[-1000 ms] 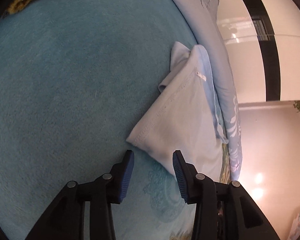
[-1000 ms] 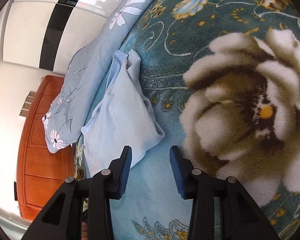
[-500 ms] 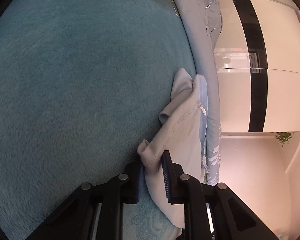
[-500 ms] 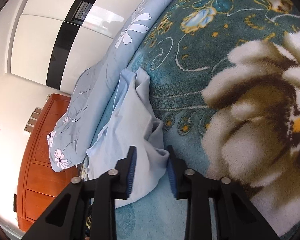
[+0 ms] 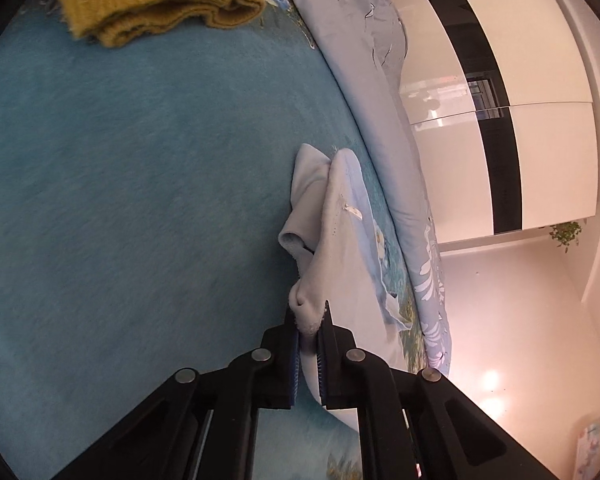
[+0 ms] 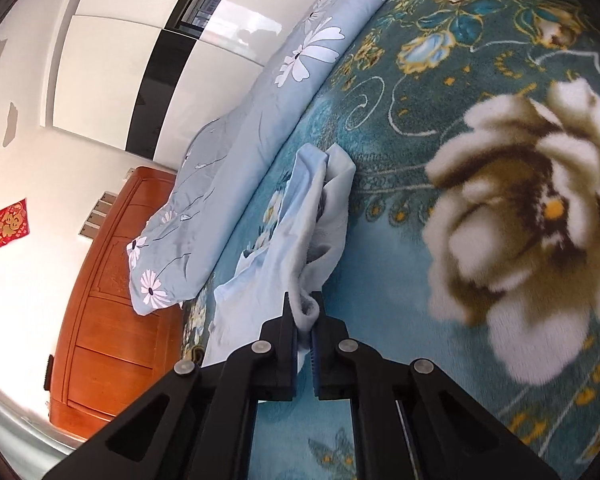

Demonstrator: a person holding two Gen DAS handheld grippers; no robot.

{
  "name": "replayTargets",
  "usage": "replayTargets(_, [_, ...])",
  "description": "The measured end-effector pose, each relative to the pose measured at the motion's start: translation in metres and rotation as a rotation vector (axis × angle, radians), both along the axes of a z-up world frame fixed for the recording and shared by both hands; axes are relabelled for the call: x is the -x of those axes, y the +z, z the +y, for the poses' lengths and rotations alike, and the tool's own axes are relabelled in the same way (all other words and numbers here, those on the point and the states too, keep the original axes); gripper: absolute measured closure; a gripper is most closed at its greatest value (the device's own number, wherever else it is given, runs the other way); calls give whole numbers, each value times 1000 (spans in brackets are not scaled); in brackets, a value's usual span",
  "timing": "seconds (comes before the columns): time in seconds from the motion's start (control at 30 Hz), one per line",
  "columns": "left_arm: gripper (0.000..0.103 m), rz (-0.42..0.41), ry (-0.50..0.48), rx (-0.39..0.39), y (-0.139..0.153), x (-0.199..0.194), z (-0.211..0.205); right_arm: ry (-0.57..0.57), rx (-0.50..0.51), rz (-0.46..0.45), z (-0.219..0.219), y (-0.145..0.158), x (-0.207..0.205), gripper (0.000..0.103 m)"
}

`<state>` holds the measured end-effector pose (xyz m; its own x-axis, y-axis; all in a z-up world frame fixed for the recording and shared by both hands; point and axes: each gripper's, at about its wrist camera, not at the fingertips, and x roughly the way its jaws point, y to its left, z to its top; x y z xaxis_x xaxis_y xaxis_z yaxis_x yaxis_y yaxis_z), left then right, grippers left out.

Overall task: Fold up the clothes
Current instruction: 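Fold the held edge over the shirt and open both grippers, then grasp the folded shirt edge with both grippers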

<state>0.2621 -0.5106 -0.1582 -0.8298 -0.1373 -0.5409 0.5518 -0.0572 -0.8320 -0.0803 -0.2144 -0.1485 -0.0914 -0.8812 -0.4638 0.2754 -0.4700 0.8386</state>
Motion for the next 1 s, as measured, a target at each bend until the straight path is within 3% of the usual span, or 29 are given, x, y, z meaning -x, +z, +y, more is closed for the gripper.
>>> replayTargets(0.3, [95,-24,-74,58,5,-61,24,49,12,-19,67,1,-56,98])
replayTargets(0.47, [95,-52,-115,116,16,-80,28,53,-25,-30,75,-8,-59,98])
replayTargets(0.63, [94,-116,-181,217,36,-80,4,86,-76,68,64,13,-41,96])
replayTargets(0.7, [85,-174,-206,257,38,-67,-13,114,-115,117,50,23,-28,96])
replayTargets(0.77, [64,-231,-235,290,38,-48,-31,154,-154,154,30,21,-14,96])
replayTargets(0.9, [62,-311,-316,319,29,-1,-68,237,-230,225,-12,14,16,96])
replayTargets(1.0, [56,-345,-374,348,21,36,-85,300,-288,278,-44,9,38,89])
